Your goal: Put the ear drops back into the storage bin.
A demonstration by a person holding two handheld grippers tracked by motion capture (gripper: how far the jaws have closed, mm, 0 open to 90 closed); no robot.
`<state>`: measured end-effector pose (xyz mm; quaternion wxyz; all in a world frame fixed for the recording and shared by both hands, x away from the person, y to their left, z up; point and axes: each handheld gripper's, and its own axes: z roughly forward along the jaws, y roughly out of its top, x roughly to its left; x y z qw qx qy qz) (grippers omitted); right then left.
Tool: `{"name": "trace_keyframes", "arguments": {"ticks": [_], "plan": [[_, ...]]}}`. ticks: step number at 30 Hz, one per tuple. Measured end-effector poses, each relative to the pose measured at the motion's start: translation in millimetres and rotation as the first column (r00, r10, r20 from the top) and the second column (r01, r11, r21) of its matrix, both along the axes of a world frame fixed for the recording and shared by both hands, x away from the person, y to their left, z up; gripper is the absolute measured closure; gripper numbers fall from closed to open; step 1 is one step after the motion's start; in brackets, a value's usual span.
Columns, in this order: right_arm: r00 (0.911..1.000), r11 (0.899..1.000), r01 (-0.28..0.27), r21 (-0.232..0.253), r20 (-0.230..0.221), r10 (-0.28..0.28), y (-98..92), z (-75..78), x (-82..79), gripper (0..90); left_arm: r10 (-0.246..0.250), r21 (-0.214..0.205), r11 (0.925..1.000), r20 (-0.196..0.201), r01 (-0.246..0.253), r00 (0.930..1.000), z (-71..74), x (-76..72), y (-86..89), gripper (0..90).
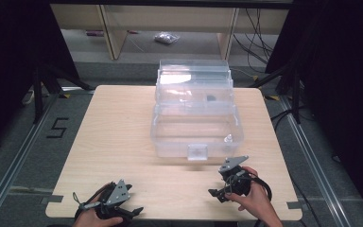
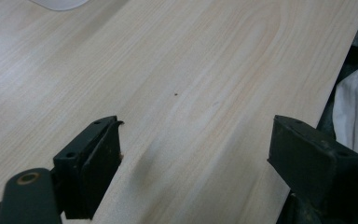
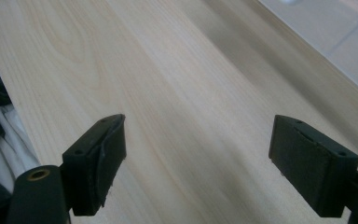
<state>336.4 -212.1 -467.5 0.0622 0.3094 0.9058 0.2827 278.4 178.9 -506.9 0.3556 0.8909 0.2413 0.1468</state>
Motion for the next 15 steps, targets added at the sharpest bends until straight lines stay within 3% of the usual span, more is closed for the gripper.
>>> {"name": "trace_keyframes", "arguments": {"ticks": [2,4,5,7,8,9,12,13,14,15], "plan": [[0.9995,0.999,0.033,0.009,0.000,-0.033,0.3,-2.1,-4.0,19.8,-0.002,0.004,1.0000,-0.001,0.002,1.0000,-0.1,0.0,0.0,16.5],[0.9988,0.999,0.033,-0.003,0.035,-0.033,-2.1,-4.8,-3.6,19.8,-0.004,0.007,1.0000,-0.002,0.004,1.0000,-0.3,0.5,0.1,16.5],[0.9996,1.000,0.026,0.003,0.009,-0.026,-2.3,-5.2,-5.1,19.8,-0.002,0.004,1.0000,-0.002,0.002,1.0000,-0.1,-0.1,0.1,16.5],[0.9996,1.000,0.022,0.009,0.015,-0.022,-2.2,-7.7,-6.7,19.8,0.000,0.002,1.0000,-0.001,0.000,1.0000,-0.1,0.0,0.1,16.4],[0.9978,0.998,0.061,0.011,-0.029,-0.060,-0.6,-6.8,-11.9,19.8,-0.002,0.004,1.0000,-0.001,0.002,1.0000,-0.1,0.1,-0.1,16.4],[0.9978,0.998,0.061,0.011,-0.029,-0.060,-0.6,-6.8,-11.9,19.8,-0.002,0.004,1.0000,-0.001,0.002,1.0000,-0.1,0.1,-0.1,16.4],[0.9993,1.000,0.024,0.005,0.030,-0.024,-3.8,-11.0,-11.2,19.9,-0.006,0.014,0.9999,-0.006,0.006,1.0000,-0.3,0.6,0.0,16.5],[0.9989,0.999,0.044,0.014,-0.017,-0.044,-3.1,-7.7,-14.6,19.9,-0.005,0.014,0.9999,-0.005,0.005,1.0000,-0.4,0.7,0.1,16.4],[0.9990,0.999,0.044,0.014,0.002,-0.044,-3.0,-9.9,-15.5,19.9,-0.004,0.013,0.9999,-0.006,0.004,1.0000,-0.4,0.8,0.1,16.5],[0.9998,1.000,0.005,0.019,0.020,-0.006,-5.3,-10.7,-13.4,19.9,-0.004,0.013,0.9999,-0.006,0.004,1.0000,-0.5,0.7,0.1,16.4]]}}
